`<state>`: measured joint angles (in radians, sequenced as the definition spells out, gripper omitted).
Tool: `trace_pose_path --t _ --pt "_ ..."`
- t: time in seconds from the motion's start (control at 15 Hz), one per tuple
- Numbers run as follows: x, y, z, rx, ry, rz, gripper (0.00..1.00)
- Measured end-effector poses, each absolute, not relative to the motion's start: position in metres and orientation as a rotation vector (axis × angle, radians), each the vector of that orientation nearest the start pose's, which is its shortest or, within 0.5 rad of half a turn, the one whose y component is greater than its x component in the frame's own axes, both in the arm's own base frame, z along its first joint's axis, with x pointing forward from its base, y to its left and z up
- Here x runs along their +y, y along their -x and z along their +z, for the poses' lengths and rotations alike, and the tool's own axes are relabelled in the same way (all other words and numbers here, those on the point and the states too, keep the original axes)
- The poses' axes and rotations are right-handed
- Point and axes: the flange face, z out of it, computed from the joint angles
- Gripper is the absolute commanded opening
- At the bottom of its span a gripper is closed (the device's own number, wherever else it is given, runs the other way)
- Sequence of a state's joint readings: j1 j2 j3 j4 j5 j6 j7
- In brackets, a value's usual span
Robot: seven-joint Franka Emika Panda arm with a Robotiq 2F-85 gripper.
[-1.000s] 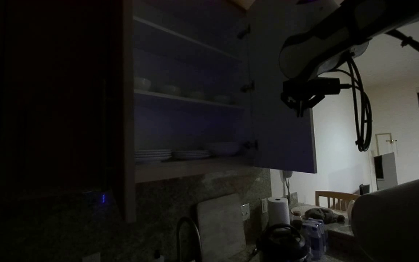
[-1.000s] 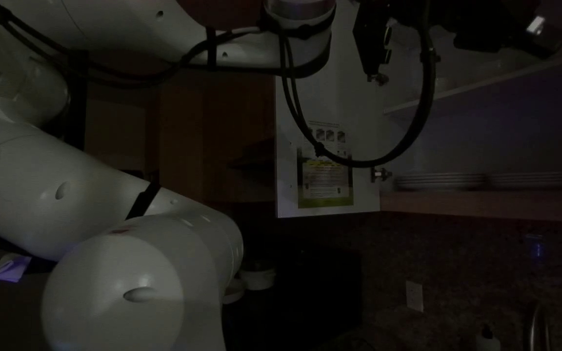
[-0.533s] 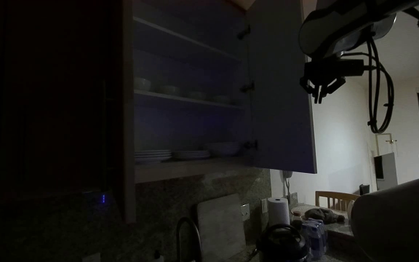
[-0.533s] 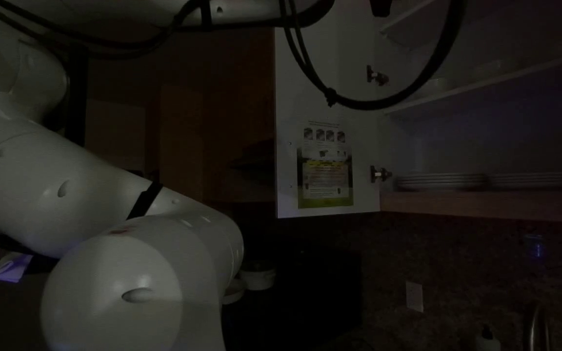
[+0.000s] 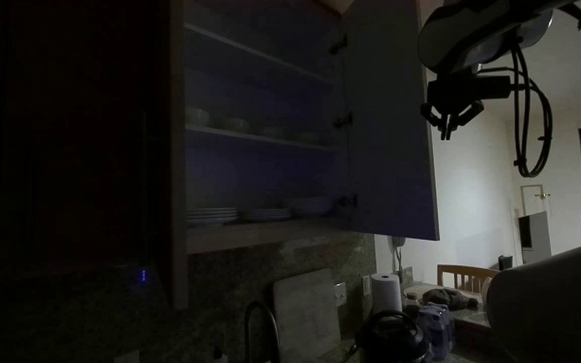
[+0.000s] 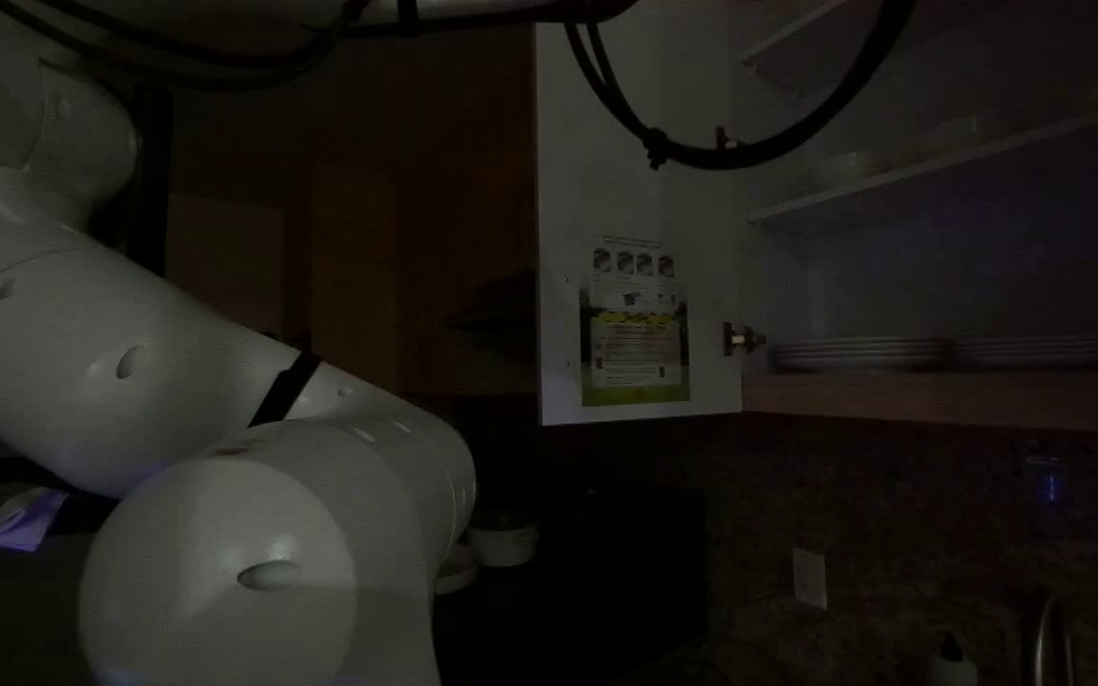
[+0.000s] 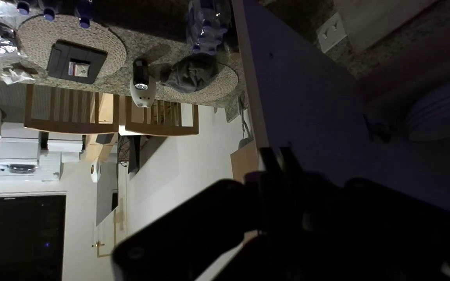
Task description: Close the right cabinet door
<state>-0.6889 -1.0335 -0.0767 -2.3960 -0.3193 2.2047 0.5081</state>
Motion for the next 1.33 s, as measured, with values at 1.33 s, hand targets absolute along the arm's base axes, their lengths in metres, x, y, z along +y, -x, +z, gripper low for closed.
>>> trace_pose_path --t 1.33 --pt "-0.305 -0.178 0.75 1.95 2.324 -1.241 0.08"
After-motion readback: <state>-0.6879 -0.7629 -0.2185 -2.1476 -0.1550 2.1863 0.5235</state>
